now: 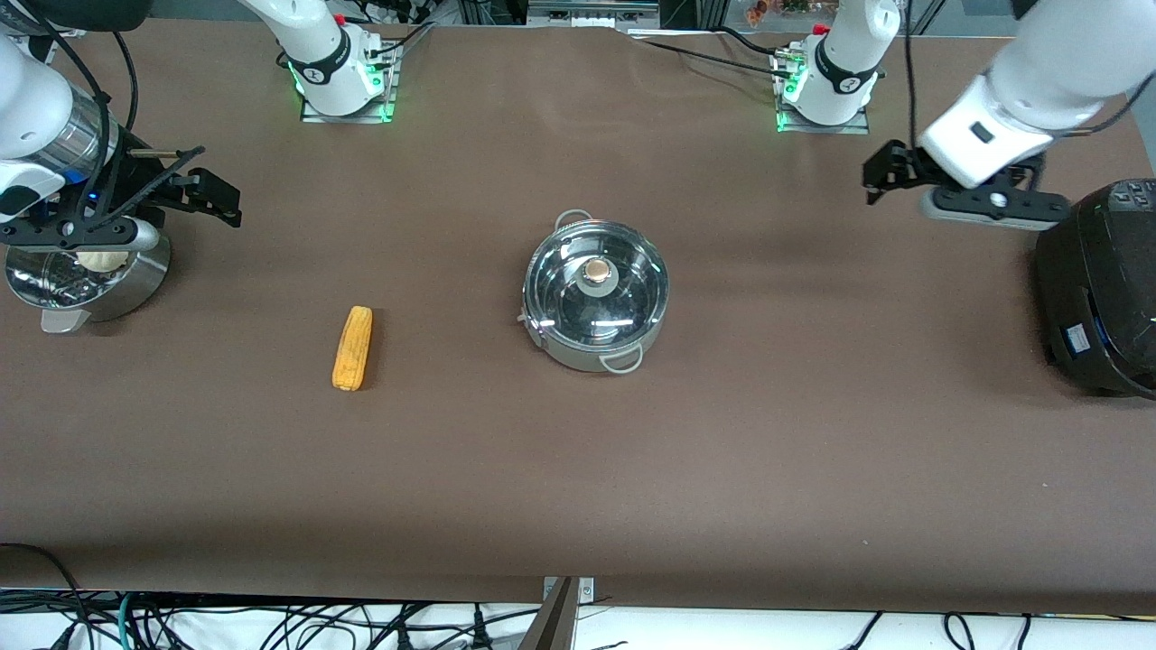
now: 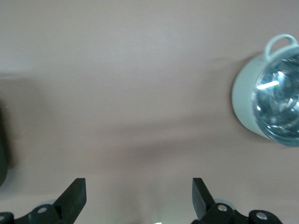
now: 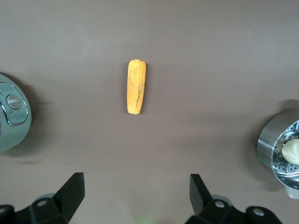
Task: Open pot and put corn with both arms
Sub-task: 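Reach the left gripper to the lid knob and grasp it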
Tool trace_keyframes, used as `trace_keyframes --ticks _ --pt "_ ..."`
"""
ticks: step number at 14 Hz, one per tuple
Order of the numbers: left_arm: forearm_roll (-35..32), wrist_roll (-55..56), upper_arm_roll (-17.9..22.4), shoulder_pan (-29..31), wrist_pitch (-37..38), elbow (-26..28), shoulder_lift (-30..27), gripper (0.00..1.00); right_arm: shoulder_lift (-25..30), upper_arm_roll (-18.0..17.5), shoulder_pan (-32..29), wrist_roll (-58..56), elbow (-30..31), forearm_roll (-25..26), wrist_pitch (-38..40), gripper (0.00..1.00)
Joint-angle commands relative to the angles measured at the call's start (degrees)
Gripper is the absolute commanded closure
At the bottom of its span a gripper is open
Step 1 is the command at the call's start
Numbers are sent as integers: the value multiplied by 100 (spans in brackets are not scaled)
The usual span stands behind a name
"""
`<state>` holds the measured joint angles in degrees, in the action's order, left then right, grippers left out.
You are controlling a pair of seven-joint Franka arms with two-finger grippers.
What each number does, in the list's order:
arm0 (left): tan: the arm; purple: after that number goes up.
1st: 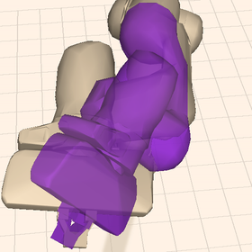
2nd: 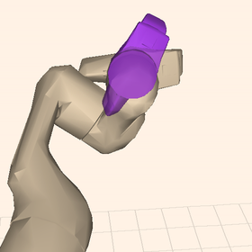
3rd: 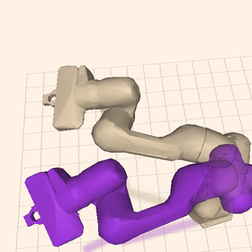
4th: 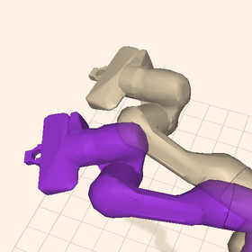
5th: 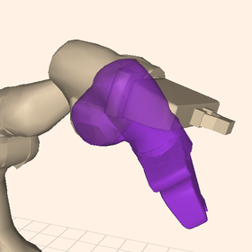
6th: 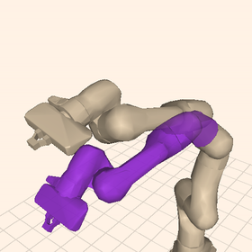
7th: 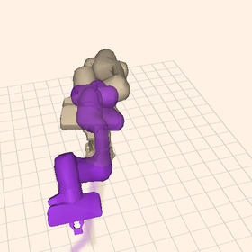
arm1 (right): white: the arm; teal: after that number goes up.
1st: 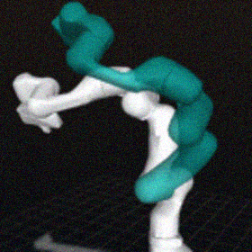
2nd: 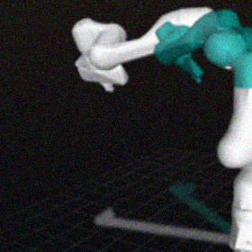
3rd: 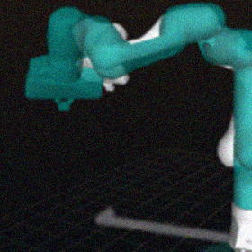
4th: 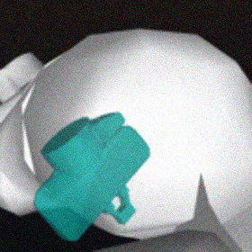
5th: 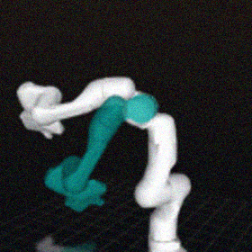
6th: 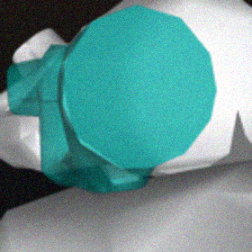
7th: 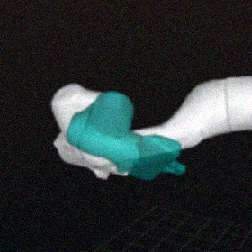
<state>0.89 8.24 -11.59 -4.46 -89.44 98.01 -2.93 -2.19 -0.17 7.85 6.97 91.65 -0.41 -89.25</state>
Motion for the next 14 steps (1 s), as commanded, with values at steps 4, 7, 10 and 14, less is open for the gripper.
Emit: trace_keyframes --ticks 4,7,10,14 --pt "623 2511 -1071 -108 120 -956 896 0 219 43 33 15 160 50 22 0" --pt "632 3594 -1372 -370 111 -1844 1898 0 202 69 15 -55 196 50 -74 0" --pt "300 4104 -1354 -959 -177 -2181 2463 0 131 236 15 -372 204 50 -180 0" --pt "-484 5169 -1346 -1663 -1039 -2181 3209 0 122 263 15 -381 335 50 -215 0"
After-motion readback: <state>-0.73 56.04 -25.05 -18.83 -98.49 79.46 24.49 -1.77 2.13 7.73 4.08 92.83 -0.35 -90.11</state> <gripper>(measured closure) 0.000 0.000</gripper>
